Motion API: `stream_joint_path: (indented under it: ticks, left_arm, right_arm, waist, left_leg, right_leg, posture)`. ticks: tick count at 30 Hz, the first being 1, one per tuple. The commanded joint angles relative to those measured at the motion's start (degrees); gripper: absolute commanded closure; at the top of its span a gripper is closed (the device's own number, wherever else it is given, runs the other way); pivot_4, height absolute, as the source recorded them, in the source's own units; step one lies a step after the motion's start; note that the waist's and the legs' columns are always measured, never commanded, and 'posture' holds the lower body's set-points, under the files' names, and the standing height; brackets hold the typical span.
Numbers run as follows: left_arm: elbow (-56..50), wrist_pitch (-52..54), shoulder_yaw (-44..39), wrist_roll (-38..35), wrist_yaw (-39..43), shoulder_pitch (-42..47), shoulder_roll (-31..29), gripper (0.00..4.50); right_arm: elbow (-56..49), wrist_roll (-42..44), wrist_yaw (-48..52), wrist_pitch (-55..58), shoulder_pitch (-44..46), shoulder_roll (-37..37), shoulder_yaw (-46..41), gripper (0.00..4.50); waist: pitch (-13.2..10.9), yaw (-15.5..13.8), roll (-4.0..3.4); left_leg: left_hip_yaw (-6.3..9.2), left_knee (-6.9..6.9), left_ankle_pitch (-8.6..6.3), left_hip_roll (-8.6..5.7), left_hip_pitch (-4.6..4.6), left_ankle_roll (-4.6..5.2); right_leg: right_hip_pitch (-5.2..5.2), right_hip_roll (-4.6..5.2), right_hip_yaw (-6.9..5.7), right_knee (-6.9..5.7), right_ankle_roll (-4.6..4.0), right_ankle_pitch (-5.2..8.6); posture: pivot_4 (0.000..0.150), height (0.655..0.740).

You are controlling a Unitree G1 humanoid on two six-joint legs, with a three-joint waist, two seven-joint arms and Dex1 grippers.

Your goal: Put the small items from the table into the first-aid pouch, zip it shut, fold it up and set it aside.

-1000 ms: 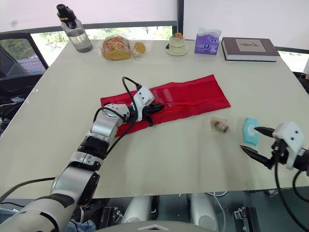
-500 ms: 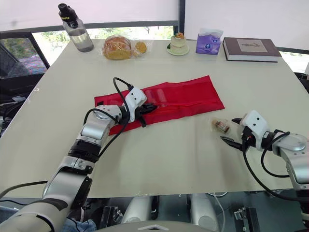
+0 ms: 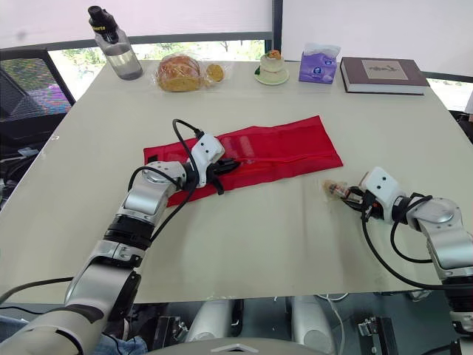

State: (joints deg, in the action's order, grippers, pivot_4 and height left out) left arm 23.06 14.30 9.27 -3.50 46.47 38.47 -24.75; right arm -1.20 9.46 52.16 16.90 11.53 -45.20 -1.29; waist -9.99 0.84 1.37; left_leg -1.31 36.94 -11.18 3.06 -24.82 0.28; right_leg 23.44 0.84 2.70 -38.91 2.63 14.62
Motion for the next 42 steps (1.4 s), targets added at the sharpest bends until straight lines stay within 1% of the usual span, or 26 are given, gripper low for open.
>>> stream_joint_path:
  ticks: [1, 6, 9, 14, 19, 23, 27, 31, 37, 42]
  left_arm:
    - [-1.7, 0.1, -0.6, 0.0, -0.3, 0.5, 0.2, 4.5]
    - [-2.1, -0.5, 0.4, 0.5, 0.1, 1.2, 0.9, 4.5]
    - [-2.9, -0.4, 1.3, 0.7, 0.6, 2.2, 1.7, 4.5]
    - [-4.2, 0.1, 3.0, 0.9, 0.7, 3.4, 4.9, 4.5]
    - [-5.3, 1.1, 4.0, 1.0, 0.6, 4.0, 8.0, 4.5]
    - [-6.4, 1.7, 5.0, 0.9, 1.0, 4.0, 9.1, 4.5]
    - [-7.3, 2.1, 5.7, 1.0, 1.5, 3.8, 9.7, 4.5]
    - [-7.4, 2.2, 6.1, 1.1, 1.7, 3.6, 9.8, 4.5]
    - [-7.2, 2.3, 6.3, 0.9, 1.6, 3.7, 9.8, 4.5]
    - [-7.2, 2.2, 6.6, 0.9, 1.6, 3.6, 10.2, 4.5]
  right_arm:
    - [-1.8, 0.7, 0.2, -0.6, 0.5, -0.2, -0.9, 3.7]
    - [-8.9, 4.7, -0.9, 8.0, 1.4, 0.4, -2.1, 3.7]
    - [-14.2, 7.6, -3.1, 14.3, 3.2, 2.0, -2.3, 3.7]
    - [-21.3, 6.6, -9.9, 25.9, 6.1, 5.1, 2.7, 3.7]
    - [-25.0, 5.3, -17.0, 36.0, 9.4, 9.5, 7.2, 3.7]
    - [-25.2, 3.3, -21.6, 41.7, 11.1, 11.7, 10.1, 3.7]
    - [-23.1, 1.7, -29.4, 47.7, 14.0, 17.6, 7.6, 3.7]
    - [-21.2, 0.5, -35.1, 49.8, 16.1, 22.7, 3.6, 3.7]
    - [-22.1, 0.9, -37.8, 51.9, 16.4, 26.0, 0.6, 3.7]
    - [-22.3, 1.2, -38.7, 53.1, 16.6, 27.2, 1.0, 3.7]
  waist:
    - [0.0, 0.0, 0.0]
    - [0.0, -0.1, 0.0]
    - [0.0, -0.1, 0.0]
    - [0.0, -0.3, 0.0]
    - [0.0, -0.2, 0.0]
    - [0.0, -0.1, 0.0]
    - [0.0, -0.1, 0.0]
    - [0.0, -0.1, 0.0]
    - [0.0, -0.1, 0.0]
    - [0.0, 0.0, 0.0]
  left_leg:
    - [0.0, 0.0, 0.0, 0.0, 0.0, 0.0]
    - [0.01, 0.0, 0.0, 0.0, 0.0, 0.0]
    - [0.01, 0.02, 0.0, 0.0, -0.02, 0.0]
    - [0.03, 0.09, 0.0, 0.0, -0.1, 0.0]
    - [0.04, 0.13, 0.0, 0.0, -0.17, 0.0]
    - [0.07, 0.13, 0.0, 0.0, -0.16, 0.0]
    - [0.06, 0.13, 0.0, 0.0, -0.15, 0.0]
    - [0.07, 0.12, 0.0, 0.0, -0.17, 0.0]
    - [0.07, 0.11, 0.0, 0.0, -0.24, 0.0]
    - [0.08, 0.11, 0.0, 0.0, -0.24, 0.0]
  right_leg:
    - [0.0, 0.0, 0.0, 0.0, 0.0, 0.0]
    - [0.0, 0.0, 0.0, -0.01, 0.0, 0.0]
    - [0.0, 0.01, -0.01, -0.01, 0.0, 0.0]
    - [0.0, 0.02, -0.05, 0.01, -0.01, -0.01]
    - [0.02, 0.03, -0.06, 0.0, -0.01, -0.01]
    - [0.02, 0.02, -0.07, -0.01, -0.02, -0.01]
    - [0.02, 0.02, -0.06, -0.02, -0.01, -0.01]
    - [0.03, 0.02, -0.07, -0.02, -0.02, -0.01]
    - [0.09, 0.02, -0.08, 0.0, -0.02, -0.01]
    - [0.1, 0.02, -0.09, -0.01, -0.02, -0.01]
  posture:
    - [0.15, 0.74]
    - [0.15, 0.74]
    - [0.15, 0.74]
    - [0.15, 0.74]
    - [0.15, 0.74]
    - [0.15, 0.74]
    - [0.15, 0.74]
    - [0.15, 0.74]
    - [0.15, 0.74]
    - [0.15, 0.74]
